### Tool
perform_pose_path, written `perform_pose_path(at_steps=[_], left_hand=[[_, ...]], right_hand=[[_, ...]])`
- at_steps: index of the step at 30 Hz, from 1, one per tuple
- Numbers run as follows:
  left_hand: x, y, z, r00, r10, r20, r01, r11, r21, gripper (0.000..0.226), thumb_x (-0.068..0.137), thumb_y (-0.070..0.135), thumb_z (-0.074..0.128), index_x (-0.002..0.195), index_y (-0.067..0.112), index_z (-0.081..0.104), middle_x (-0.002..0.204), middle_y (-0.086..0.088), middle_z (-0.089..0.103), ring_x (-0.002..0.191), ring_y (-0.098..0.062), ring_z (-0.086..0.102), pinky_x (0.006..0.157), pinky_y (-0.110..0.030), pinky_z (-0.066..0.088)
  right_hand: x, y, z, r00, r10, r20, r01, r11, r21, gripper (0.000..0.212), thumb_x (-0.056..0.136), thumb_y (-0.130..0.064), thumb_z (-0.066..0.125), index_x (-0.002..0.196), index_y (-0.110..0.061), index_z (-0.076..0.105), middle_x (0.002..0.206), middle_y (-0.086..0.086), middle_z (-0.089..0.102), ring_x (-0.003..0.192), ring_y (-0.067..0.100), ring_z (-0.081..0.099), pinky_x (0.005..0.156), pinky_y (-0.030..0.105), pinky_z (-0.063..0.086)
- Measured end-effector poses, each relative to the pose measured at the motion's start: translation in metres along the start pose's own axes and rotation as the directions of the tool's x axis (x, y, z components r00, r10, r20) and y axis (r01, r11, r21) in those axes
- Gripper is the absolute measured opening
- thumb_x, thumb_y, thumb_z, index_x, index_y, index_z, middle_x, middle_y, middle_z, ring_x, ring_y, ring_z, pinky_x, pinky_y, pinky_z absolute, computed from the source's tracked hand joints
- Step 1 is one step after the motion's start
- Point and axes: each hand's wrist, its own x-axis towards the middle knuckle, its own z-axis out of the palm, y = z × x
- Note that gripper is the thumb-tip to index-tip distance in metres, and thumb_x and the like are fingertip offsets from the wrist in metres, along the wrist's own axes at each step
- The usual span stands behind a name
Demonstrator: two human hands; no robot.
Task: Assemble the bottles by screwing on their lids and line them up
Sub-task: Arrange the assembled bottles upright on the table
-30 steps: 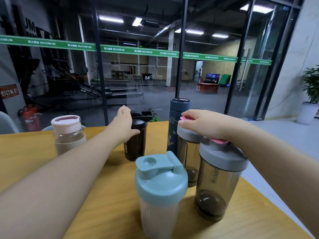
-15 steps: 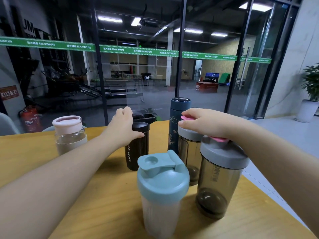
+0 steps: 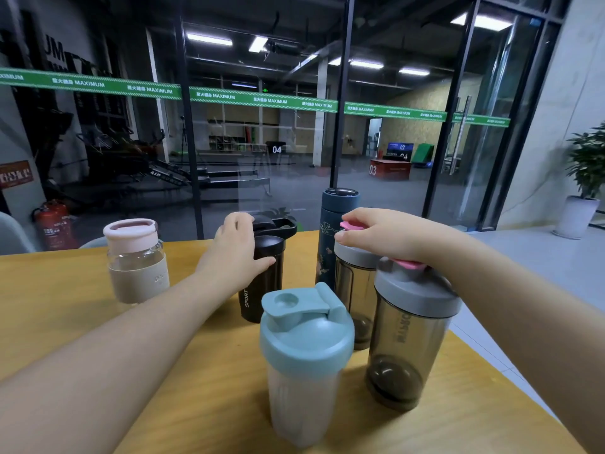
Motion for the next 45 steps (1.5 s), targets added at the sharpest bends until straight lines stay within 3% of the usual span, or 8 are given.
perform_pose_path(at_steps=[8, 15, 21, 28, 34, 38, 42, 45], left_hand=[[-0.004, -0.002, -0.005, 0.997, -0.016, 0.075, 0.014, 1.0, 0.022, 0.084, 0.088, 0.05, 0.057, 0.151, 0.015, 0.013, 0.161, -0.013, -0.003, 0.147, -0.03, 0.012, 0.114, -0.044, 0.022], [-0.013, -0.02, -0.008, 0.998, 0.032, 0.057, -0.032, 0.999, -0.007, 0.081, 0.094, 0.05, 0.046, 0.153, 0.021, 0.0, 0.162, -0.005, -0.006, 0.149, -0.024, 0.0, 0.119, -0.044, 0.013], [-0.018, -0.048, -0.015, 1.0, 0.002, -0.009, -0.001, 0.994, 0.107, 0.066, 0.1, 0.038, 0.039, 0.152, 0.012, 0.011, 0.162, -0.009, 0.003, 0.148, -0.025, -0.001, 0.119, -0.04, 0.007], [-0.019, -0.081, -0.017, 0.986, -0.154, -0.057, 0.164, 0.917, 0.363, 0.074, 0.095, 0.039, 0.047, 0.152, 0.014, 0.006, 0.161, -0.013, -0.004, 0.148, -0.03, -0.008, 0.117, -0.048, 0.006], [-0.017, -0.103, -0.019, 0.954, -0.274, -0.123, 0.3, 0.87, 0.392, 0.079, 0.089, 0.042, 0.053, 0.15, 0.012, 0.012, 0.158, -0.013, 0.012, 0.144, -0.032, 0.003, 0.112, -0.048, 0.016], [-0.015, -0.113, -0.019, 0.962, -0.237, -0.135, 0.272, 0.882, 0.385, 0.082, 0.087, 0.04, 0.057, 0.149, 0.005, 0.016, 0.148, -0.014, 0.03, 0.138, -0.033, 0.019, 0.11, -0.044, 0.023], [-0.013, -0.12, -0.021, 0.975, -0.172, -0.142, 0.218, 0.873, 0.437, 0.08, 0.086, 0.034, 0.058, 0.145, -0.006, 0.021, 0.134, -0.023, 0.042, 0.124, -0.038, 0.037, 0.106, -0.043, 0.025], [-0.015, -0.122, -0.022, 0.985, -0.087, -0.148, 0.142, 0.901, 0.411, 0.075, 0.066, 0.013, 0.082, 0.126, -0.017, 0.047, 0.101, -0.034, 0.054, 0.095, -0.048, 0.053, 0.086, -0.053, 0.042]], right_hand=[[0.001, 0.002, 0.0, 1.0, 0.007, 0.006, -0.007, 1.0, 0.016, 0.054, 0.093, -0.05, 0.045, 0.14, -0.024, 0.039, 0.135, 0.001, 0.052, 0.107, 0.019, 0.052, 0.086, 0.031, 0.041], [0.0, -0.002, 0.001, 1.0, -0.003, 0.015, 0.003, 1.0, 0.0, 0.054, 0.094, -0.046, 0.046, 0.14, -0.018, 0.039, 0.135, 0.005, 0.051, 0.113, 0.023, 0.052, 0.092, 0.035, 0.045], [0.002, -0.002, 0.003, 0.996, -0.076, -0.057, 0.078, 0.996, 0.038, 0.069, 0.095, -0.042, 0.047, 0.151, -0.026, 0.011, 0.157, 0.005, 0.021, 0.143, 0.026, 0.023, 0.111, 0.042, 0.025], [0.002, 0.0, 0.002, 0.993, -0.114, -0.03, 0.115, 0.993, 0.03, 0.063, 0.097, -0.04, 0.044, 0.151, -0.032, 0.011, 0.161, 0.005, 0.007, 0.148, 0.021, 0.005, 0.113, 0.042, 0.02], [0.003, -0.001, 0.002, 0.992, -0.117, -0.037, 0.118, 0.992, 0.033, 0.065, 0.096, -0.04, 0.047, 0.151, -0.029, 0.015, 0.159, 0.0, 0.015, 0.147, 0.018, 0.011, 0.113, 0.038, 0.019], [0.003, 0.0, 0.003, 0.994, -0.109, -0.03, 0.11, 0.993, 0.032, 0.064, 0.095, -0.041, 0.047, 0.15, -0.03, 0.016, 0.158, 0.0, 0.02, 0.145, 0.019, 0.017, 0.111, 0.036, 0.022], [0.001, 0.0, 0.002, 0.995, -0.096, -0.027, 0.097, 0.995, 0.038, 0.063, 0.095, -0.04, 0.047, 0.15, -0.032, 0.017, 0.158, 0.001, 0.021, 0.145, 0.019, 0.018, 0.11, 0.035, 0.023], [0.001, 0.0, 0.002, 0.996, -0.088, -0.026, 0.089, 0.996, 0.034, 0.062, 0.096, -0.041, 0.047, 0.15, -0.033, 0.018, 0.157, 0.002, 0.023, 0.142, 0.021, 0.026, 0.101, 0.033, 0.033]])
